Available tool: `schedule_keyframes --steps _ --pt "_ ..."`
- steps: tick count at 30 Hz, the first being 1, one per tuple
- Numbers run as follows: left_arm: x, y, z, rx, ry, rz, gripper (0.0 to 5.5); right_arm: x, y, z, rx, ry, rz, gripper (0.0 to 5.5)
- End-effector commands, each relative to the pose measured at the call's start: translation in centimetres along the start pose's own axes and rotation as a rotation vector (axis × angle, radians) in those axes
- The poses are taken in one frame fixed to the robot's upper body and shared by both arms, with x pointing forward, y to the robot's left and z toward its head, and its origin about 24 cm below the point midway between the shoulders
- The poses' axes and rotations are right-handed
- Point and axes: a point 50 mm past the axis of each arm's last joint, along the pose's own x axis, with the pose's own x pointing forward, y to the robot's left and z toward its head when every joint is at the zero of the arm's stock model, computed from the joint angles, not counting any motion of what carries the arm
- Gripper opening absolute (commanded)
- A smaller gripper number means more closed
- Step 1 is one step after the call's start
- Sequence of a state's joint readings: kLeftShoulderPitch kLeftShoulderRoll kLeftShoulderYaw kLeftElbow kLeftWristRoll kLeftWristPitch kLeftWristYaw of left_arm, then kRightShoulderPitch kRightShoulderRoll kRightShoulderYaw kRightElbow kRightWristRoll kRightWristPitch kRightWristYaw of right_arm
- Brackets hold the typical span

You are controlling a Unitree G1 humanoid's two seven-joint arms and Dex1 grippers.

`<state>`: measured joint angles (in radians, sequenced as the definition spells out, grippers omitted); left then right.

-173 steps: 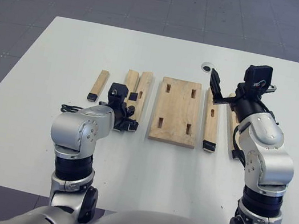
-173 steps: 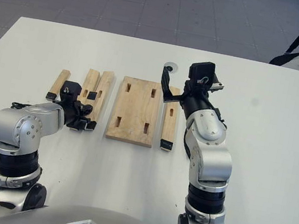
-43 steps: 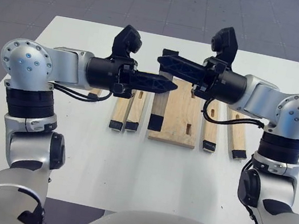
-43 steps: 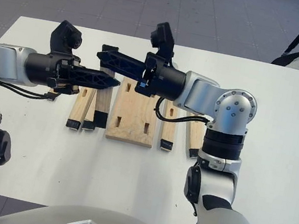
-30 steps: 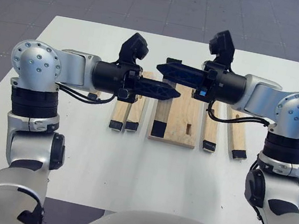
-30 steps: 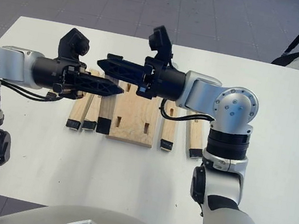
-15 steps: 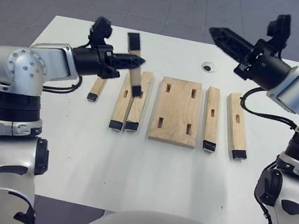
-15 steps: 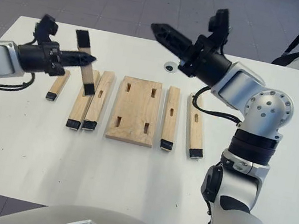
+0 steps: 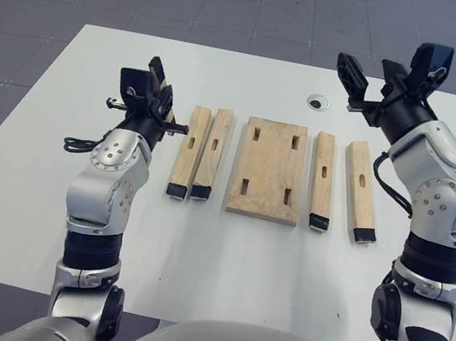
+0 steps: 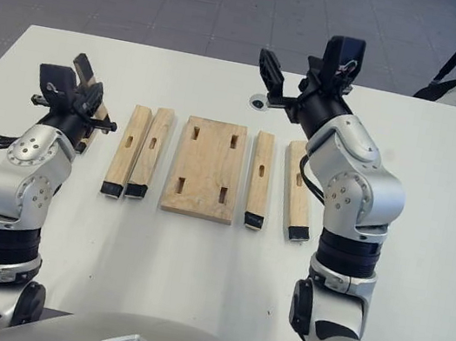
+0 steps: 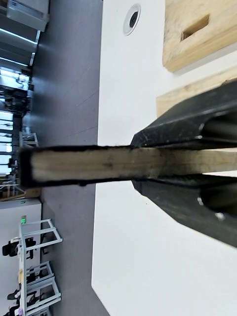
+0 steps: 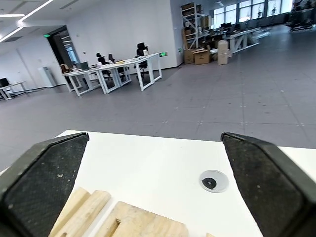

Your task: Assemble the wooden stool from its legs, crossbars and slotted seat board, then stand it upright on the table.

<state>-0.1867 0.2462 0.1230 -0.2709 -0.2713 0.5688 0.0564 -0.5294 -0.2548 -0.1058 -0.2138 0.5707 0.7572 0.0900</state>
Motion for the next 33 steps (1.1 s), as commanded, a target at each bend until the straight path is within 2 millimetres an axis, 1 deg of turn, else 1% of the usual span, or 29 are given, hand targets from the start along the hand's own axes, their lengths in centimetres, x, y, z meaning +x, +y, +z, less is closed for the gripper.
schedule_keyframes --steps 1,3,6,8,12,16,26,28,31,33 --pt "0.1 -0.5 -1.1 -0.057 -0.016 -0.020 0.42 -0.1 0.6 -0.5 -0.001 -0.003 0.000 4.93" --pt "0.2 -1.1 -1.6 -0.096 -0.015 -0.059 0.42 -0.1 0.6 -0.7 0.002 0.000 0.000 4.93" --pt "0.2 -1.6 -2.4 -0.108 0.002 -0.083 0.42 0.0 0.7 -0.9 0.006 0.002 0.004 4.93" --pt "0.3 -1.7 -3.1 -0.100 0.017 -0.088 0.42 0.0 0.7 -0.9 0.005 0.002 0.005 4.93" --pt "0.7 -1.8 -5.0 -0.024 0.043 -0.098 0.42 0.1 0.8 -0.8 0.002 -0.002 0.007 4.93" --pt "0.9 -1.5 -6.0 -0.035 0.051 -0.079 0.42 0.2 0.9 -0.6 -0.001 -0.008 0.015 4.93" --pt "1.5 -1.4 -5.9 -0.082 0.019 -0.070 0.42 0.2 1.1 -0.6 -0.004 -0.014 0.020 4.93" --pt "1.7 -1.3 -5.6 -0.084 0.005 -0.067 0.42 0.2 1.1 -0.6 -0.004 -0.016 0.021 4.93" --pt "1.9 -1.6 -4.5 -0.086 -0.034 -0.075 0.42 0.3 1.0 -0.6 -0.005 -0.016 0.020 4.93" --pt "2.0 -1.6 -4.4 -0.085 -0.040 -0.075 0.42 0.3 1.0 -0.5 -0.006 -0.018 0.020 4.93"
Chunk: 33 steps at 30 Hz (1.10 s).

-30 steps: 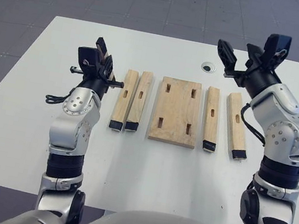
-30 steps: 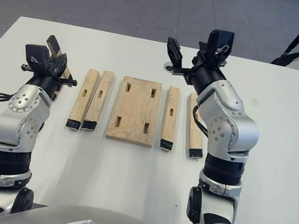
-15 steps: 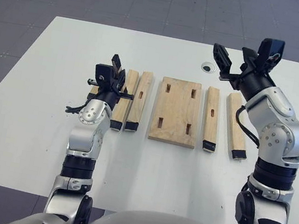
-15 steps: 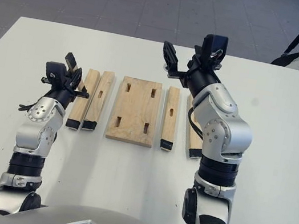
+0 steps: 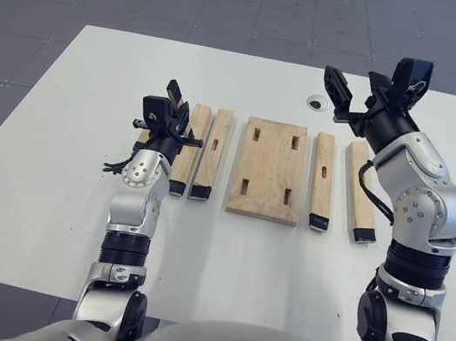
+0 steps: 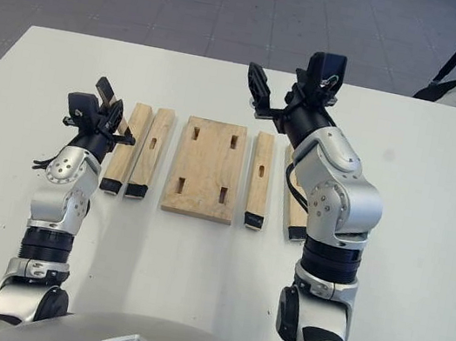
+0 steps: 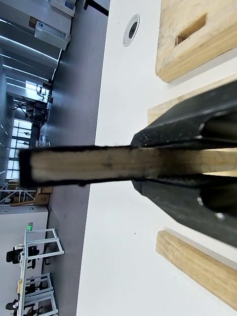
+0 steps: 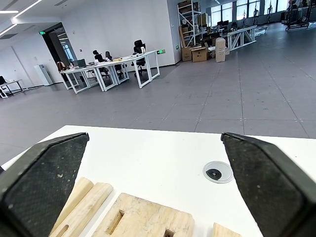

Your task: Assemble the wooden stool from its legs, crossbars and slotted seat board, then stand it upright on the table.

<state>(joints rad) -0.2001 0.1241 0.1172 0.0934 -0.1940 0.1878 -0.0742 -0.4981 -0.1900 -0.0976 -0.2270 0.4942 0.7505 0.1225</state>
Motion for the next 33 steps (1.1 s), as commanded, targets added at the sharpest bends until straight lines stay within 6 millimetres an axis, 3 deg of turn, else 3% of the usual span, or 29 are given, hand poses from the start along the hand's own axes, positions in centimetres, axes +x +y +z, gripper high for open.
schedule_keyframes --steps 1,8,12,25,29,33 --pt "0.3 -0.2 0.4 -0.007 -0.009 -0.006 0.42 0.3 0.3 0.7 -0.009 -0.029 0.012 4.93" --pt "-1.6 0.5 -3.3 0.015 0.094 0.042 0.42 0.2 0.3 0.9 -0.013 -0.035 0.011 4.93" --pt "-3.4 1.1 -4.8 0.018 0.046 0.106 0.42 0.2 0.3 1.0 -0.010 -0.040 0.007 4.93" --pt "-6.9 2.0 -10.6 0.004 0.292 0.157 0.42 0.4 0.5 1.1 -0.016 -0.023 0.026 4.93" --pt "-6.1 1.8 -9.7 0.052 0.258 0.122 0.42 0.4 0.5 1.2 -0.018 -0.028 0.021 4.93" --pt "-4.1 0.8 -5.8 0.068 0.111 0.084 0.42 0.4 0.4 1.2 -0.021 -0.031 0.016 4.93"
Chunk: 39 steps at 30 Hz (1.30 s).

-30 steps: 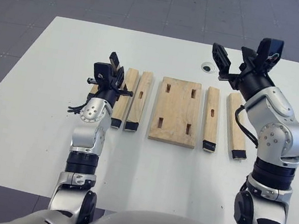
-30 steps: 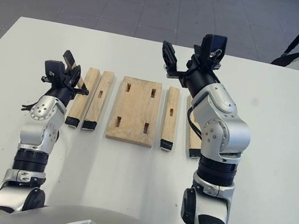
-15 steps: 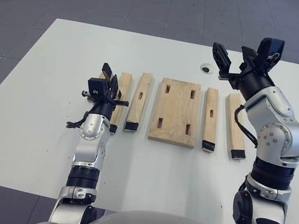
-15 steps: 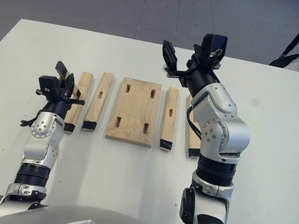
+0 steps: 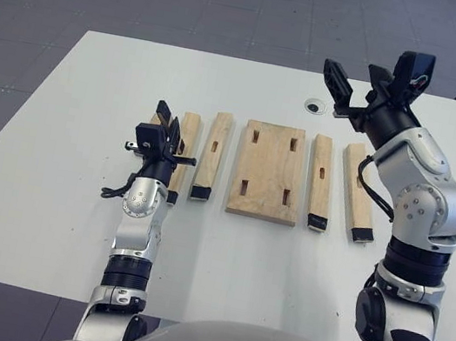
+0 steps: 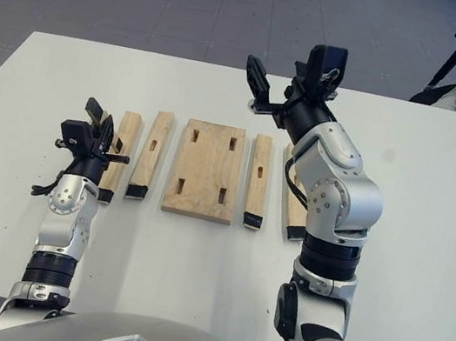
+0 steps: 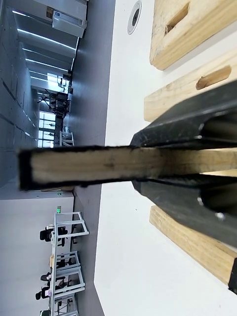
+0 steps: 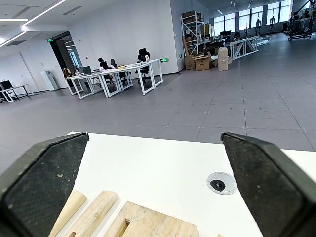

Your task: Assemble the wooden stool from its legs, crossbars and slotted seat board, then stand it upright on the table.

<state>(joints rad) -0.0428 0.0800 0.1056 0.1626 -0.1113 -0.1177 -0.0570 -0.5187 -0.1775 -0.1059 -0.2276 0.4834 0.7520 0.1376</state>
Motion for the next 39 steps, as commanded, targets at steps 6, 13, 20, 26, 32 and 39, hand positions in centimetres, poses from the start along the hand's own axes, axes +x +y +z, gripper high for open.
schedule_keyframes --steps 6,13,20,26,32,39 --pt "0.4 -1.0 0.7 -0.003 0.090 0.004 0.42 0.2 0.1 0.6 -0.020 -0.012 -0.008 4.93" --pt "0.6 -0.6 1.2 0.005 0.060 0.048 0.42 0.1 0.1 0.4 -0.022 -0.013 -0.012 4.93" --pt "0.4 -1.1 0.8 -0.009 0.082 0.016 0.99 0.2 0.1 0.4 -0.023 -0.013 -0.010 4.93" --pt "0.5 -0.8 1.6 0.000 0.060 0.036 1.94 0.2 0.0 0.5 -0.027 -0.015 -0.012 4.93" --pt "1.0 -0.4 4.3 0.012 0.001 0.051 2.83 0.1 0.0 0.5 -0.031 -0.017 -0.021 4.93" --pt "1.4 -1.1 10.1 0.038 -0.101 0.010 2.83 -0.3 -0.2 0.3 -0.031 -0.022 -0.039 4.93"
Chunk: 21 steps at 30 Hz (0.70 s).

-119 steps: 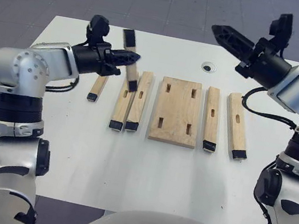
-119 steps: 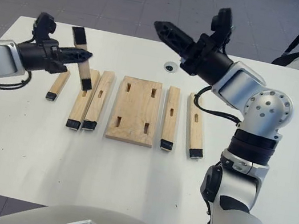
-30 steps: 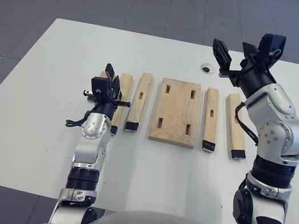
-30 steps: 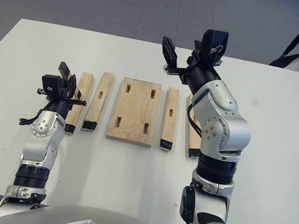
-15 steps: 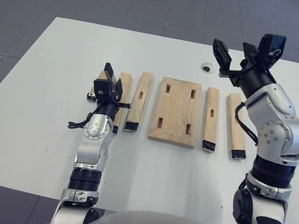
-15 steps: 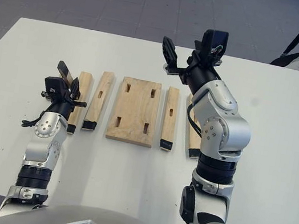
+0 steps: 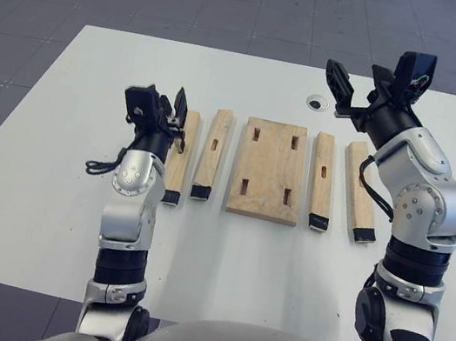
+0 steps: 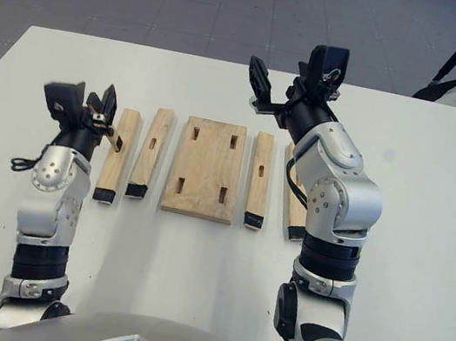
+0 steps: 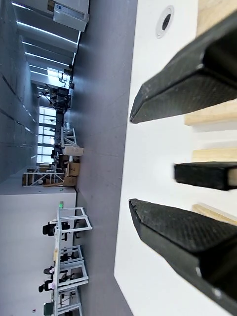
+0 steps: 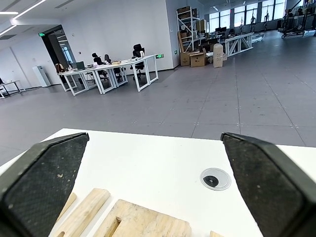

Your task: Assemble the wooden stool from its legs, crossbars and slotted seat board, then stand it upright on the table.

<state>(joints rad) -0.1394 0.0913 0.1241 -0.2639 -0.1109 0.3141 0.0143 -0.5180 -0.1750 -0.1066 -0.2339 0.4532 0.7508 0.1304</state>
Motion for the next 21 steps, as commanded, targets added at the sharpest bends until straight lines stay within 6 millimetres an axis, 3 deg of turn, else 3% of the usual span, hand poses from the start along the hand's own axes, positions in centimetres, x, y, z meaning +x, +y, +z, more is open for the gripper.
schedule_keyframes --steps 1,5,8,12,17,19,21 --pt "0.3 -0.1 2.8 0.047 -0.028 -0.009 2.83 -0.3 -0.1 0.2 -0.008 -0.019 -0.016 4.93" --pt "2.2 -0.2 6.7 0.092 -0.053 -0.026 2.83 -0.4 0.0 0.2 -0.005 -0.020 -0.019 4.93" --pt "4.1 -0.2 8.1 0.076 0.007 -0.030 2.83 -0.2 0.1 0.1 -0.004 -0.020 -0.019 4.93" --pt "5.4 -0.2 7.1 0.007 0.134 -0.028 2.83 0.0 0.1 0.2 -0.003 -0.021 -0.015 4.93" --pt "5.3 0.0 6.1 -0.093 0.215 -0.005 2.83 -0.2 -0.1 0.3 -0.003 -0.023 -0.022 4.93" --pt "5.7 -0.3 8.0 -0.116 0.159 -0.012 2.83 -0.2 -0.1 0.3 -0.003 -0.023 -0.025 4.93" --pt "6.3 -0.2 11.6 -0.095 0.044 -0.014 2.83 -0.2 -0.1 0.3 -0.003 -0.023 -0.024 4.93"
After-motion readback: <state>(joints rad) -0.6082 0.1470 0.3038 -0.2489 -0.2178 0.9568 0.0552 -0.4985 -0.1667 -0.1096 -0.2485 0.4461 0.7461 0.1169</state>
